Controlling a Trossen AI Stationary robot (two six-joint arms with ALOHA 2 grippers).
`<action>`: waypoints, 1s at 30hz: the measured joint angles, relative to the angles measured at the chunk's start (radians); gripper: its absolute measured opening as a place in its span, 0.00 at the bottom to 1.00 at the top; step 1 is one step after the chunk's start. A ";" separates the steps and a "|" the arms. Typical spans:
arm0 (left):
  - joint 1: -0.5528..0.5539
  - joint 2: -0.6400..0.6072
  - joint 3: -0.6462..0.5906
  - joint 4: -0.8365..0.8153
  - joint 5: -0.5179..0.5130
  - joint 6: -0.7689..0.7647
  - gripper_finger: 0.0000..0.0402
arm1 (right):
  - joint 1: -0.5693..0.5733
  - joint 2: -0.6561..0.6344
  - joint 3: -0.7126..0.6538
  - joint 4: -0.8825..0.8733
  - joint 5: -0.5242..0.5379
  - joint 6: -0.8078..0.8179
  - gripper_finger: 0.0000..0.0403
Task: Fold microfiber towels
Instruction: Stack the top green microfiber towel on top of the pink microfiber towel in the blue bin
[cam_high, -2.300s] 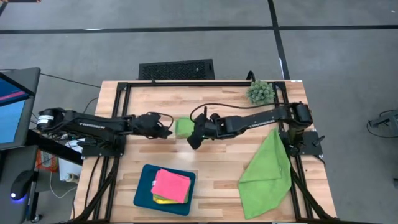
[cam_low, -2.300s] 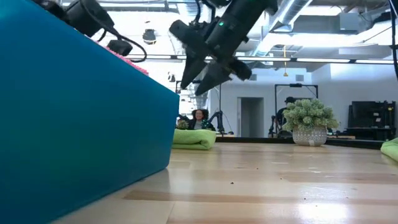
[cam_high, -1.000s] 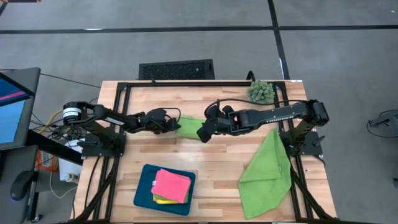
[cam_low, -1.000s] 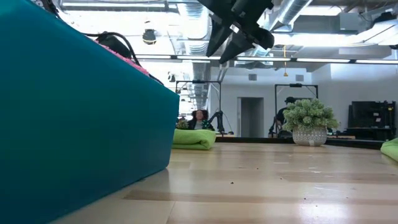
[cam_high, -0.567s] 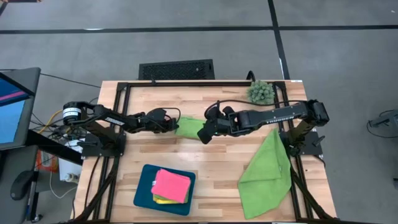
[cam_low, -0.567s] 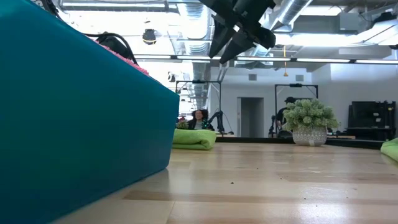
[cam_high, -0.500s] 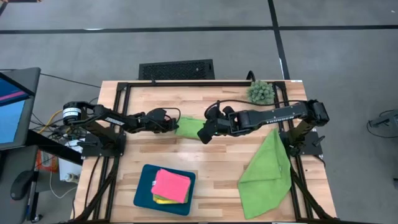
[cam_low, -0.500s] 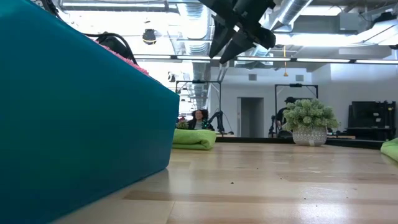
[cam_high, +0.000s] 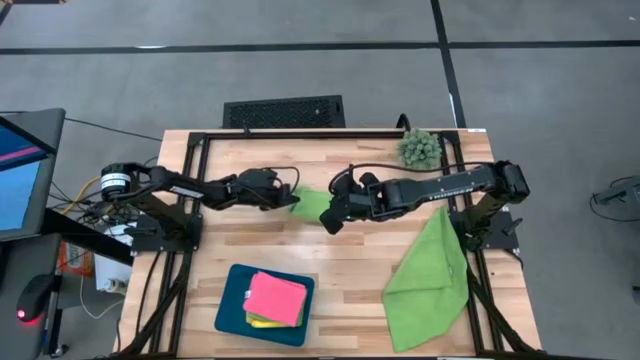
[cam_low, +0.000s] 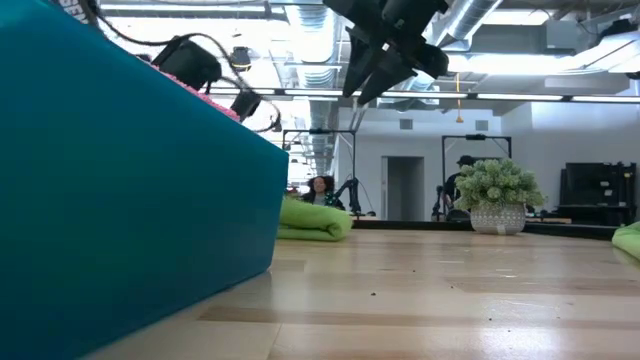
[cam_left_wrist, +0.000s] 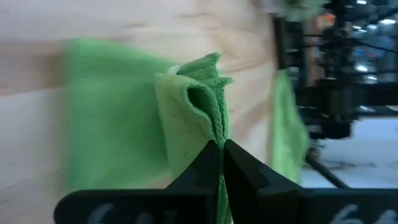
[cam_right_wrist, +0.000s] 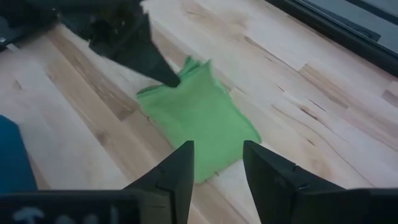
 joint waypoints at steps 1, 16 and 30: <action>0.000 -0.001 0.020 0.000 0.008 0.007 0.01 | 0.002 0.000 0.000 0.000 0.000 0.000 0.40; 0.011 0.112 0.128 -0.265 -0.044 0.230 0.00 | 0.005 0.000 0.000 -0.051 0.002 0.017 0.38; 0.026 0.056 0.130 -0.291 -0.068 0.274 0.00 | 0.005 0.000 0.000 -0.051 0.003 0.017 0.37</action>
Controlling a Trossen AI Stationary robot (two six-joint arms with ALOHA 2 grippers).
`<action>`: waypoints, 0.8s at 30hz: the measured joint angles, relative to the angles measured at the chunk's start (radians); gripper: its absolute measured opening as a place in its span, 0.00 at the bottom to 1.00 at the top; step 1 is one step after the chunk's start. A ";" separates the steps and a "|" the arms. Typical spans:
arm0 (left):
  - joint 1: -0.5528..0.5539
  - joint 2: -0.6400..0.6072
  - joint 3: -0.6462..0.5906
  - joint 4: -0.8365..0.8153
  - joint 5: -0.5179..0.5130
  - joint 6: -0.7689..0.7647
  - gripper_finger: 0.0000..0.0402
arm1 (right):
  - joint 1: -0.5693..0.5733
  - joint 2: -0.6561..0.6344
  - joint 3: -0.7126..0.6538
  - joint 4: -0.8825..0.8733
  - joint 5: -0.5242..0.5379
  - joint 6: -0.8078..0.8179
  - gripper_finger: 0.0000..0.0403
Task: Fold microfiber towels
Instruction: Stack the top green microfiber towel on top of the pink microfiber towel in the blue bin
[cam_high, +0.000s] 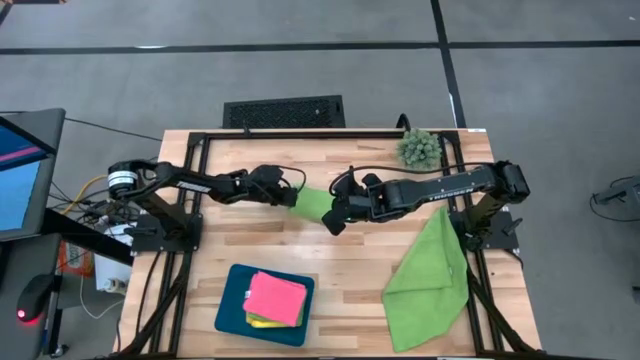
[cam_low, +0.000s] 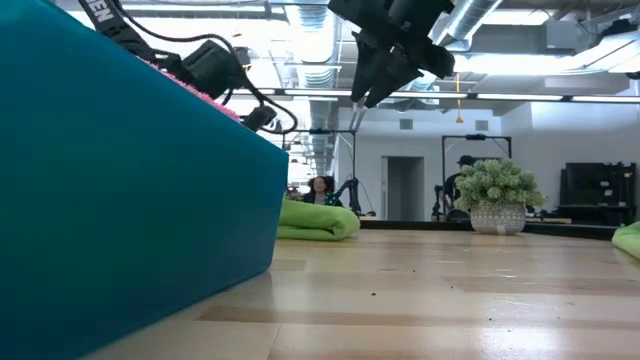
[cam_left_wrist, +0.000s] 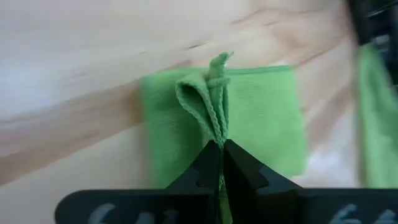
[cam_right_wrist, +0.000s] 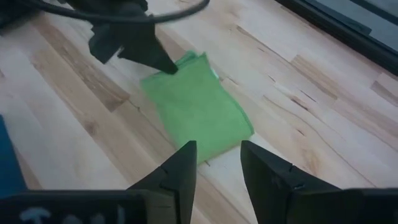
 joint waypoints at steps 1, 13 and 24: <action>0.001 0.002 0.000 -0.025 -0.002 0.007 0.00 | 0.000 0.000 0.000 0.000 0.000 0.000 0.37; -0.008 0.041 -0.001 0.007 -0.021 0.034 0.07 | 0.000 -0.001 -0.055 0.101 -0.001 -0.007 0.44; -0.008 0.040 -0.001 0.020 0.059 0.045 0.39 | -0.004 0.001 -0.428 0.737 -0.056 -0.059 0.48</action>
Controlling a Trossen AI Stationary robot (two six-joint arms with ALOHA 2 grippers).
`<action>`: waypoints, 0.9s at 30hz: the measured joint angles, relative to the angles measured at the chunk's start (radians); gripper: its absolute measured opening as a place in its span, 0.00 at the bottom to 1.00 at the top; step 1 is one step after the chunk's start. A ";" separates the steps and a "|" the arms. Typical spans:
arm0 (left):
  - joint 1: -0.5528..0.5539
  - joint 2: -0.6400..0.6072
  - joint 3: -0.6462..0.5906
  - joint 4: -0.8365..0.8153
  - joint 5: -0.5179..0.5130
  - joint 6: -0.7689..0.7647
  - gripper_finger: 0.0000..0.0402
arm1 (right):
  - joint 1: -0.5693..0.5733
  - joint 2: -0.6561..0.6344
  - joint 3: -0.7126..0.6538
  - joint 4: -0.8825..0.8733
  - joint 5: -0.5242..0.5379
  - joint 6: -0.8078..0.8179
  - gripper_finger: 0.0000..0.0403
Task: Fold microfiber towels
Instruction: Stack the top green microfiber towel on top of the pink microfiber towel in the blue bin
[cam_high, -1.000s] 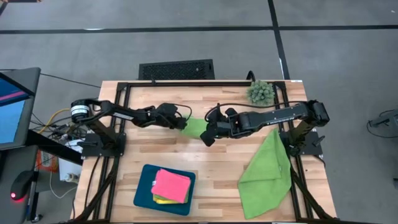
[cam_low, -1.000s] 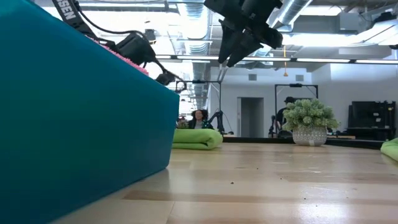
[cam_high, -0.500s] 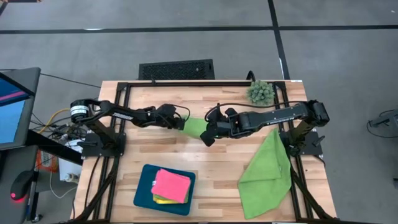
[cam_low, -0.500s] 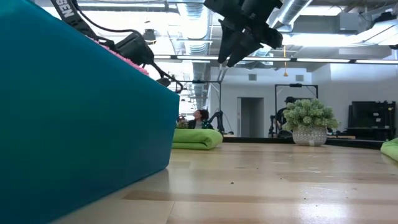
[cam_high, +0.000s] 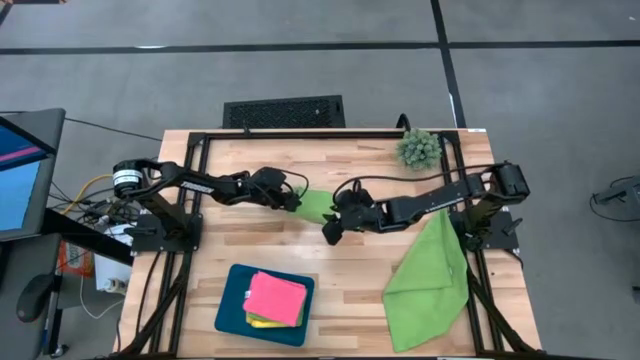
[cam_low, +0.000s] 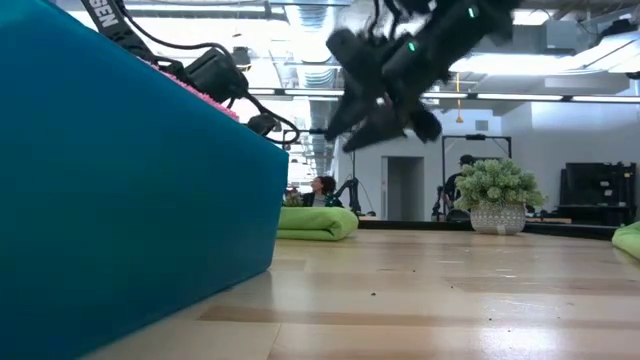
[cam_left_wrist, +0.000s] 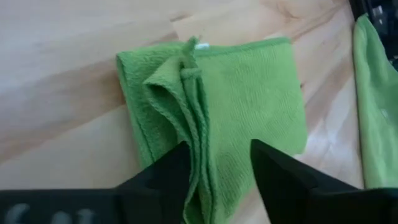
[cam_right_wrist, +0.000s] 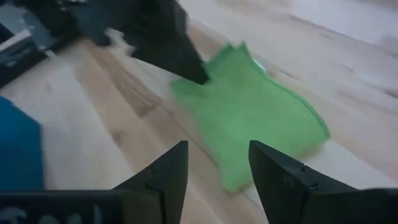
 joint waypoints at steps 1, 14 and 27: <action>0.000 0.000 0.000 0.000 0.012 0.000 0.42 | -0.003 0.000 -0.026 0.026 0.000 0.006 0.48; 0.023 -0.043 0.000 -0.023 0.103 -0.003 0.60 | -0.029 0.134 -0.175 0.470 -0.051 -0.160 0.37; 0.029 -0.068 0.000 -0.051 0.183 0.014 0.60 | -0.060 0.298 -0.173 0.594 -0.081 -0.069 0.28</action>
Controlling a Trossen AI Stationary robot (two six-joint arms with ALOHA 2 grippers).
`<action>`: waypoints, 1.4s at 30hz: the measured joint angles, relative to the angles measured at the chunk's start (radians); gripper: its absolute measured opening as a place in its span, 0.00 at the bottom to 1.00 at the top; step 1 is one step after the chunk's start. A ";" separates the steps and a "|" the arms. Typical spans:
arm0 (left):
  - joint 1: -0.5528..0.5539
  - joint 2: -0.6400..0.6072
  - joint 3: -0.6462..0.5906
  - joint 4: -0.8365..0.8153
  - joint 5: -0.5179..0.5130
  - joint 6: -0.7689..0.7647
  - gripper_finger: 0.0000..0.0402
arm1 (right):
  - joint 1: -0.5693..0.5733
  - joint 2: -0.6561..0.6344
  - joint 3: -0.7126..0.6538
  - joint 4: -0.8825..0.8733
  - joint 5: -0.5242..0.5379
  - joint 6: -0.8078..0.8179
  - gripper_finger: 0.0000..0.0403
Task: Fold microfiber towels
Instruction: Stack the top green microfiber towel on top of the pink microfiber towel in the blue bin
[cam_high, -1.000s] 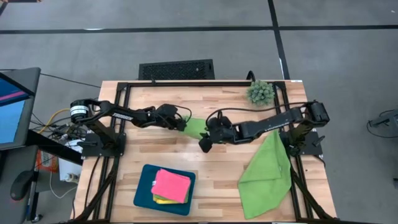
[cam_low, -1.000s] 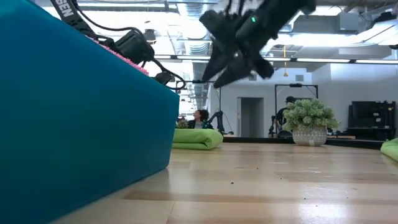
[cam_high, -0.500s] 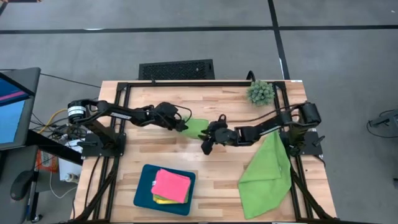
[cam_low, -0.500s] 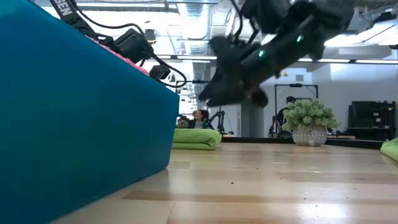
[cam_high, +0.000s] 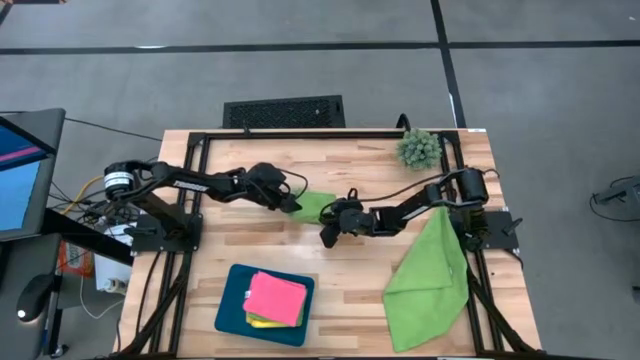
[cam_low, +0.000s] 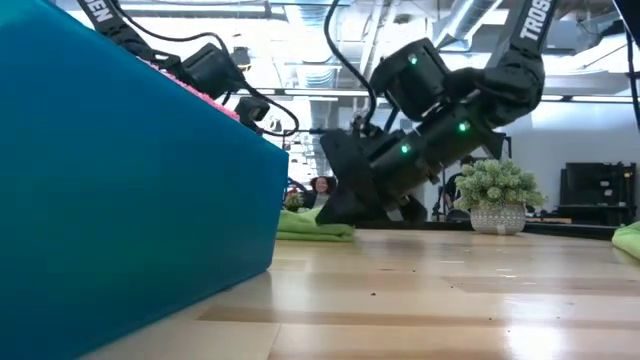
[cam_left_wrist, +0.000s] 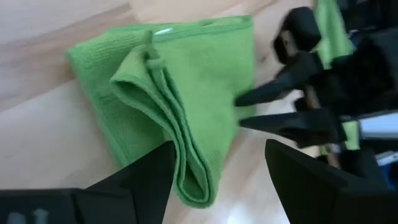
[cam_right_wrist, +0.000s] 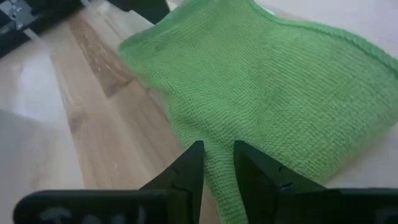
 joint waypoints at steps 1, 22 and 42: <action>0.000 -0.009 0.000 0.001 0.005 0.000 0.60 | 0.000 0.000 0.000 -0.003 -0.001 0.005 0.28; -0.125 -0.192 0.000 0.015 -0.277 0.106 0.46 | -0.004 -0.022 0.001 0.112 0.001 0.017 0.28; -0.054 0.187 -0.001 0.259 -0.233 0.220 0.02 | -0.020 -0.009 0.001 0.031 0.088 0.024 0.21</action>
